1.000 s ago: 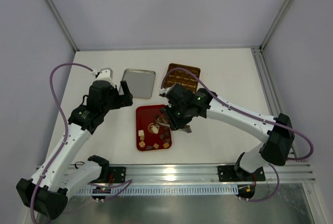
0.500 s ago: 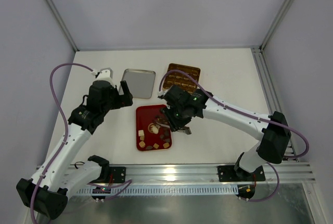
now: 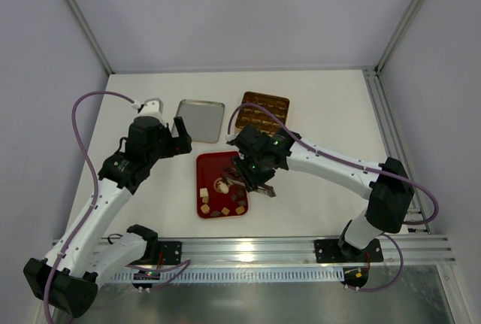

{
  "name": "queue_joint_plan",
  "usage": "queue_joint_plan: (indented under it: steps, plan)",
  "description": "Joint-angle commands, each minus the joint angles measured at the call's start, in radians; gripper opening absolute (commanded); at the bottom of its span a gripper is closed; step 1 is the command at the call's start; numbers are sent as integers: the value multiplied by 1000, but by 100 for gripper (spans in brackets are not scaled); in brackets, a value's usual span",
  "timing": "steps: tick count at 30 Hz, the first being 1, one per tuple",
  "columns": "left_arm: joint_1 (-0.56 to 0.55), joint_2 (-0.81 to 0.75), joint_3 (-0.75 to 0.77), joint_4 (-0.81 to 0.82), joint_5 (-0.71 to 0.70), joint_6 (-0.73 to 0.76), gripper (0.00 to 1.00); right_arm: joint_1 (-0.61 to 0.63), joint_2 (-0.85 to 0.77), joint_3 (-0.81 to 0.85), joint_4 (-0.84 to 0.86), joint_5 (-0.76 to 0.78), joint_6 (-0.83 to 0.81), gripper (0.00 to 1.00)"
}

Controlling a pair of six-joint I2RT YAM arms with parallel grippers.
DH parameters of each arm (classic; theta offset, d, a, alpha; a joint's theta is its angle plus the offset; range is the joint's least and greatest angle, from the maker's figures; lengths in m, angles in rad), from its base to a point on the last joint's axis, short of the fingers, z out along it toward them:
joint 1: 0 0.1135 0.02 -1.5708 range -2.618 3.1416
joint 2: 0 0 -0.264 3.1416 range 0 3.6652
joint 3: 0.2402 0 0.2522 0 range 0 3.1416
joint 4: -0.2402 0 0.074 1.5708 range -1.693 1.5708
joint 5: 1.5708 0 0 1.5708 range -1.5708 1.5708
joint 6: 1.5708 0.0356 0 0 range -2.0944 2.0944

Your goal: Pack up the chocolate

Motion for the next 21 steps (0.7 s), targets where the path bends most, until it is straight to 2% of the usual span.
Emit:
queue_joint_plan:
  steps: [1,10,21]
  plan:
    - [1,-14,22,9,-21,6,100,4,6,34,-10,-3,-14,41]
    - [1,-19,22,9,-18,5,100,5,4,51,-17,-6,-11,32]
    - [1,-24,24,8,-24,6,100,-1,-8,135,-45,9,-6,31]
